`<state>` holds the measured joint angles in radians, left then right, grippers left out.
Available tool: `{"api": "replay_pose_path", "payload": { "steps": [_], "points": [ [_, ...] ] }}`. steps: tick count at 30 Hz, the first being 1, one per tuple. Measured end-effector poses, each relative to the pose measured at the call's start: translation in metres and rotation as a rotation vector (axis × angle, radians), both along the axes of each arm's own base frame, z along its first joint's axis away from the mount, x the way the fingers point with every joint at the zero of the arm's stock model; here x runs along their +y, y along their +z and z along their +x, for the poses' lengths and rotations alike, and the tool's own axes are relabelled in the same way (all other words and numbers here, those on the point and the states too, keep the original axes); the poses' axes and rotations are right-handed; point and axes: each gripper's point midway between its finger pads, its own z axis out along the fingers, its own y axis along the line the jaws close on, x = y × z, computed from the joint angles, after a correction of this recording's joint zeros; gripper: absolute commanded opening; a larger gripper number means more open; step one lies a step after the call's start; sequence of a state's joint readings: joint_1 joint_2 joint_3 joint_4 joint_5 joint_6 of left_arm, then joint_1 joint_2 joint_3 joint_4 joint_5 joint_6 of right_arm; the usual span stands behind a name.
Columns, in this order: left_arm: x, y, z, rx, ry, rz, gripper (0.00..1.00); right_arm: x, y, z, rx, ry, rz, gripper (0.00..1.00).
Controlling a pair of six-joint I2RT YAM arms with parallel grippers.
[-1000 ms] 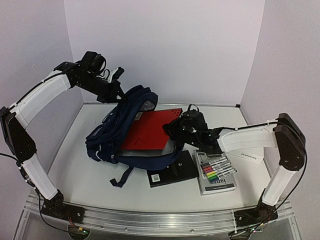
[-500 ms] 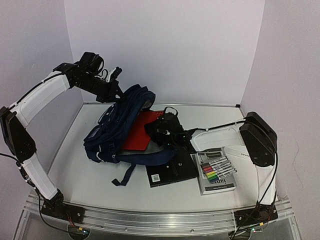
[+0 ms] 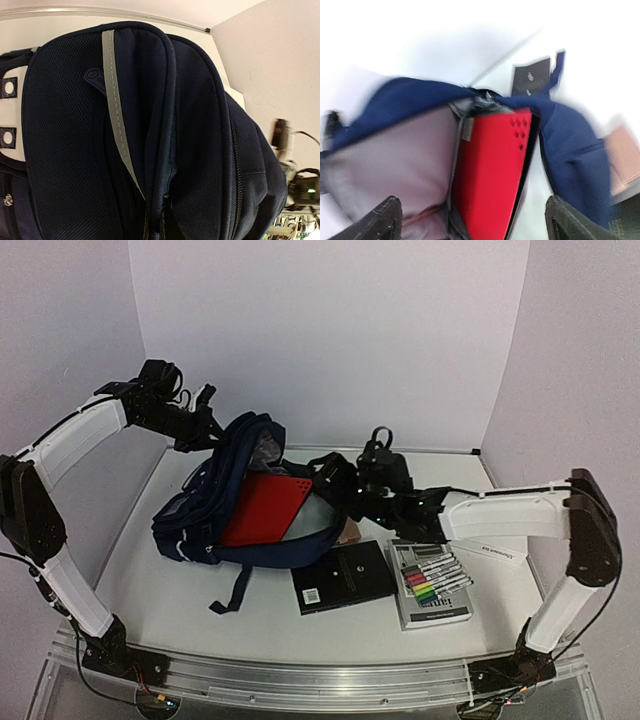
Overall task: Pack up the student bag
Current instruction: Place the files in the student bag, then move the book to the center of the board.
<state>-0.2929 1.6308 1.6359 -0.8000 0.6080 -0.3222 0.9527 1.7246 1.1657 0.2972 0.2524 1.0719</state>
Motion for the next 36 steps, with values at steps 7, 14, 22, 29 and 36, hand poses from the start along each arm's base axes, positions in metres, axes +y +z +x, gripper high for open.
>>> {"api": "replay_pose_path", "payload": {
  "steps": [7, 14, 22, 29, 36],
  "points": [
    [0.028, -0.014, 0.011, 0.026, 0.069, 0.01, 0.0, -0.061, 0.064, -0.014, -0.134, -0.039, -0.155, 0.98],
    [0.035, -0.019, 0.013, 0.029, 0.083, 0.02, 0.0, -0.178, 0.004, 0.028, 0.03, -0.248, -0.557, 0.98],
    [0.034, -0.028, 0.006, 0.042, 0.064, 0.012, 0.0, -0.293, -0.069, 0.045, 0.301, -0.441, -0.914, 0.96],
    [0.032, -0.027, 0.005, 0.032, 0.045, 0.008, 0.0, -0.345, -0.13, 0.054, 0.503, -0.481, -1.112, 0.81],
    [0.031, -0.028, 0.003, 0.036, 0.037, 0.003, 0.0, -0.355, -0.164, 0.066, 0.585, -0.46, -1.214, 0.69]
  ]
}}
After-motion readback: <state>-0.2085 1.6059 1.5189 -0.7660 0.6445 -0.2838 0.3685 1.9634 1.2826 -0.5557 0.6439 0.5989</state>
